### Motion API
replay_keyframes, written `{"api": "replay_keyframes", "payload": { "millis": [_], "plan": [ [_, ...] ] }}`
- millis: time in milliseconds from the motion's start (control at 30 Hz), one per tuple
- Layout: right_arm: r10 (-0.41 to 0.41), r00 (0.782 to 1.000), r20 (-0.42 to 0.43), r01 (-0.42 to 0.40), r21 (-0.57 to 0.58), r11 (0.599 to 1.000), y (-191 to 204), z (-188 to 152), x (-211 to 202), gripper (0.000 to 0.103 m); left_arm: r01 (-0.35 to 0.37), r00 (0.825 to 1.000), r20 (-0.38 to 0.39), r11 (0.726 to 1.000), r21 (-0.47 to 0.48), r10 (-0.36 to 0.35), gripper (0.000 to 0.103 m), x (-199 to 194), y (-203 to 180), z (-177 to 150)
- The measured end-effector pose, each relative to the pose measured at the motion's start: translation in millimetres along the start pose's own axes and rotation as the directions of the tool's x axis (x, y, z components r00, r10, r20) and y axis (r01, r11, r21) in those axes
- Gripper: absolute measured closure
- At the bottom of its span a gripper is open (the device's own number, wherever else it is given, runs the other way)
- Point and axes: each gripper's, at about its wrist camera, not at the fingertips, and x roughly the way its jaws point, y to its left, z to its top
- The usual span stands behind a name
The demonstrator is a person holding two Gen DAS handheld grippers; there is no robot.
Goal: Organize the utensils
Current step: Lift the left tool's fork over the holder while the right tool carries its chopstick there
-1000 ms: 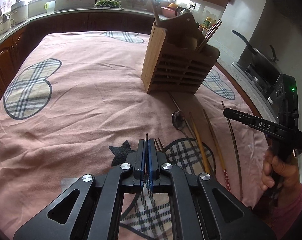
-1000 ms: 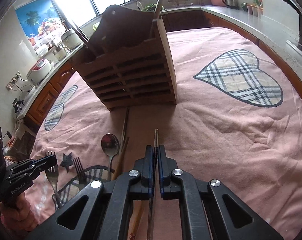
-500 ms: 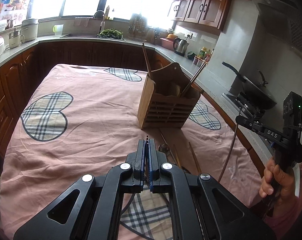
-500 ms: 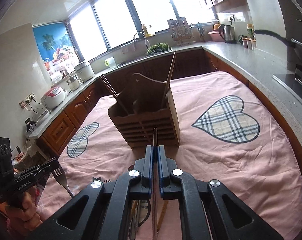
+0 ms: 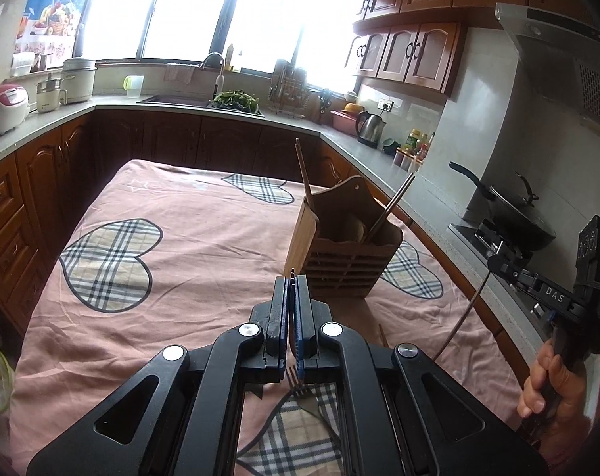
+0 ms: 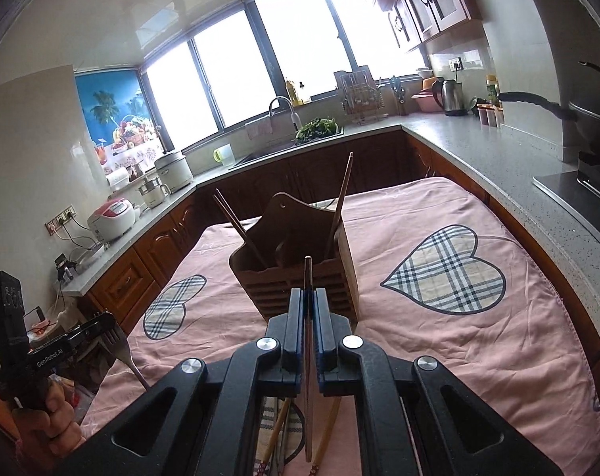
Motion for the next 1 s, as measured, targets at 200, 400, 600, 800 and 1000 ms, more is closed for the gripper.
{"api": "replay_keyframes", "payload": {
  "millis": [200,400,600,800,1000],
  "plan": [
    [0.0,0.996,0.084,0.0,0.005,1.0,2,16,-6,0.099,-0.019,0.999,0.049,1.0,0.013,0.019,0.101,3,-6,18],
    [0.001,0.991,0.135,-0.003,0.013,1.0,0,39,0,0.099,-0.038,0.994,0.102,0.999,0.034,0.035,0.101,10,-15,44],
    [0.004,0.98,0.197,-0.009,0.025,1.0,0,64,4,0.099,-0.054,0.985,0.167,0.997,0.047,0.045,0.101,18,-22,74],
    [-0.004,0.965,0.261,-0.008,0.045,0.999,-1,92,9,0.099,-0.056,0.98,0.195,0.998,0.035,0.048,0.101,35,-25,101],
    [-0.012,0.955,0.297,-0.005,0.057,0.998,-5,116,18,0.099,-0.061,0.975,0.213,0.998,0.011,0.057,0.101,53,-21,123]
  ]
}}
